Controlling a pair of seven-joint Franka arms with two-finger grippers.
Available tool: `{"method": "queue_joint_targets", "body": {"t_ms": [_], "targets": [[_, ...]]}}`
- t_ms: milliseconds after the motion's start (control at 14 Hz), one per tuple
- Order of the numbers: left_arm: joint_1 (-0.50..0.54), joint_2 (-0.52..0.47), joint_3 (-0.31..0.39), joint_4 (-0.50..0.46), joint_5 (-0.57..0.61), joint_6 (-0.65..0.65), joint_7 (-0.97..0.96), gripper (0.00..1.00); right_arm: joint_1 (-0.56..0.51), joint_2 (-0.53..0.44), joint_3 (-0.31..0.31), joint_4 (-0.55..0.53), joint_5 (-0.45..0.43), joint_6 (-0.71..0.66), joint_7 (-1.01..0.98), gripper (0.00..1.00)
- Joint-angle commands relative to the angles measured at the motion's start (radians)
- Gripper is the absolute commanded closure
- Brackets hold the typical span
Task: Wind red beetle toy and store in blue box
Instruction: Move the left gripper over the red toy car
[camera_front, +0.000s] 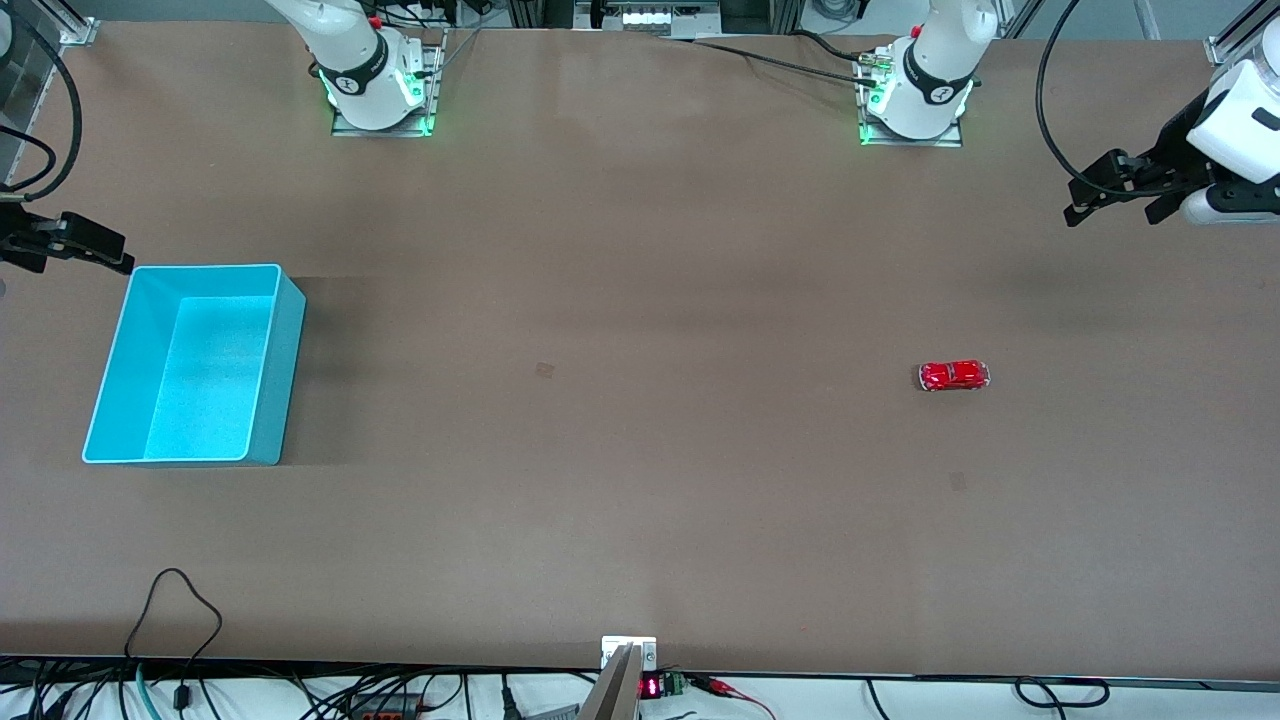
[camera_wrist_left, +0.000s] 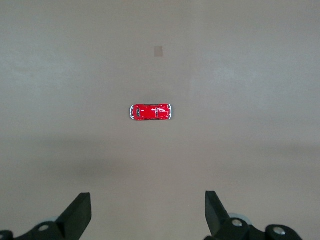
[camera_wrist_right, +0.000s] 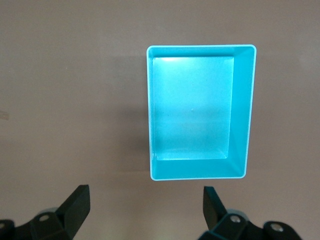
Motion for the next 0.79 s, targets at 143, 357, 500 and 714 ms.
{"method": "queue_joint_targets", "body": {"t_ms": [143, 357, 500, 714], "targets": [[0.005, 0.001, -0.006, 0.005, 0.013, -0.049, 0.016, 0.0, -0.011, -0.012, 0.006, -0.012, 0.02, 0.007, 0.009, 0.0], [0.005, 0.059, -0.006, 0.006, 0.013, -0.072, 0.034, 0.0, -0.011, -0.012, 0.005, -0.012, 0.02, 0.009, 0.009, 0.0], [0.005, 0.119, -0.006, 0.003, 0.013, -0.072, 0.112, 0.0, -0.011, -0.012, 0.006, -0.012, 0.02, 0.009, 0.009, 0.0], [0.005, 0.231, -0.006, 0.003, 0.013, -0.026, 0.218, 0.0, -0.011, -0.009, 0.006, -0.012, 0.02, 0.009, 0.009, 0.0]]}}
